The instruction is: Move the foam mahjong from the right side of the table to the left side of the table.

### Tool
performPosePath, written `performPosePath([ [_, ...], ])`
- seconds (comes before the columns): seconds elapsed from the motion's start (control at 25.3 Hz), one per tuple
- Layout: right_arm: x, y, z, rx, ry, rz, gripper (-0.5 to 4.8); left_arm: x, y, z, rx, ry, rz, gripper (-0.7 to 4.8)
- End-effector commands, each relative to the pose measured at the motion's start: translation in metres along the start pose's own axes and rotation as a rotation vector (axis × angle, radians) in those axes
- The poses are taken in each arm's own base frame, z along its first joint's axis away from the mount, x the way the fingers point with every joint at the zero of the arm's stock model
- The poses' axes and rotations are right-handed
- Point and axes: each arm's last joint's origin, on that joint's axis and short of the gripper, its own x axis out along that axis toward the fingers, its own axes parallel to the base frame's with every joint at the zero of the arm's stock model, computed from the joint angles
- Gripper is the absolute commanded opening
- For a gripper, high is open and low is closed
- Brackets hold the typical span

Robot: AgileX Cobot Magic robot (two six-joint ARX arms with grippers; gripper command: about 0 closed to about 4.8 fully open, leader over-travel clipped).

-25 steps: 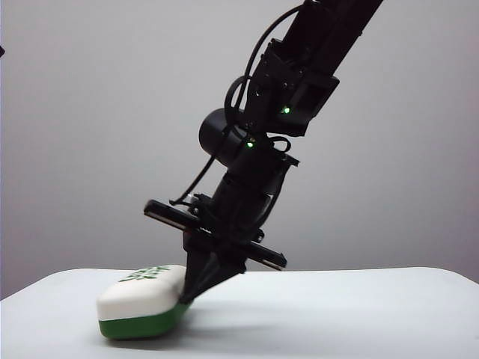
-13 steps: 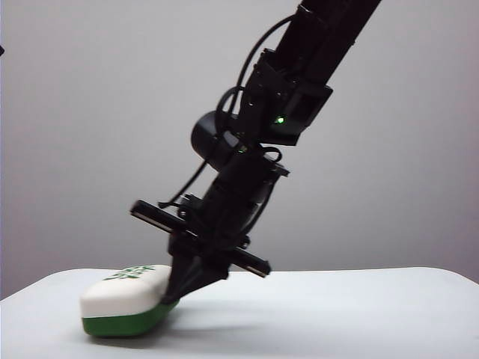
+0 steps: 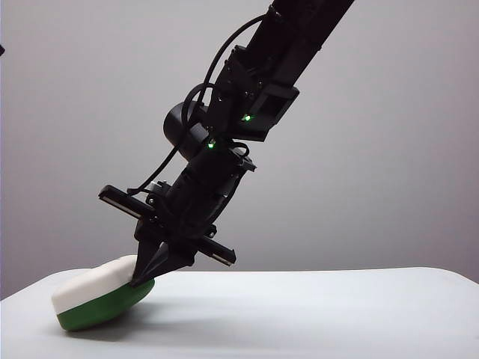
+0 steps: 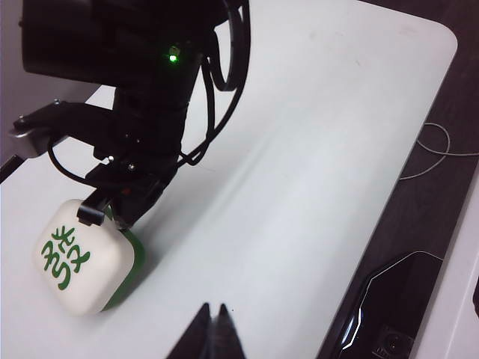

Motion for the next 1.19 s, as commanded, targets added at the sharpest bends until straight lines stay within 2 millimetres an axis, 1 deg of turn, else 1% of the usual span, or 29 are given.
performPosePath([
  [0.04, 0.001, -0.005, 0.0, 0.001, 0.005, -0.023, -0.05, -0.002, 0.001, 0.004, 0.015, -0.024, 0.015, -0.05],
  [0.28, 0.003, -0.009, -0.004, -0.041, 0.02, -0.081, -0.05, -0.002, 0.001, 0.004, 0.015, -0.024, 0.015, -0.05],
  [0.47, 0.001, -0.008, -0.001, -0.053, 0.008, -0.098, -0.05, -0.002, 0.002, 0.005, 0.022, -0.034, 0.022, -0.05],
  [0.55, 0.0, -0.011, 0.001, -0.046, 0.003, -0.097, -0.05, -0.002, 0.002, 0.005, 0.024, -0.037, 0.023, -0.05],
  [0.83, 0.0, -0.007, 0.011, -0.066, -0.09, -0.042, -0.05, -0.002, 0.002, 0.005, 0.023, -0.036, 0.022, -0.05],
  [0.99, 0.004, -0.007, 0.012, -0.079, -0.094, 0.009, -0.05, -0.002, 0.002, 0.005, 0.025, -0.037, 0.023, -0.05],
  [1.07, 0.004, -0.008, 0.012, -0.072, -0.09, -0.002, -0.05, -0.001, 0.003, 0.005, 0.026, -0.04, 0.025, -0.05],
  [1.19, 0.004, -0.013, 0.008, -0.095, -0.064, -0.076, -0.05, -0.001, 0.003, 0.005, 0.026, -0.039, 0.025, -0.05],
])
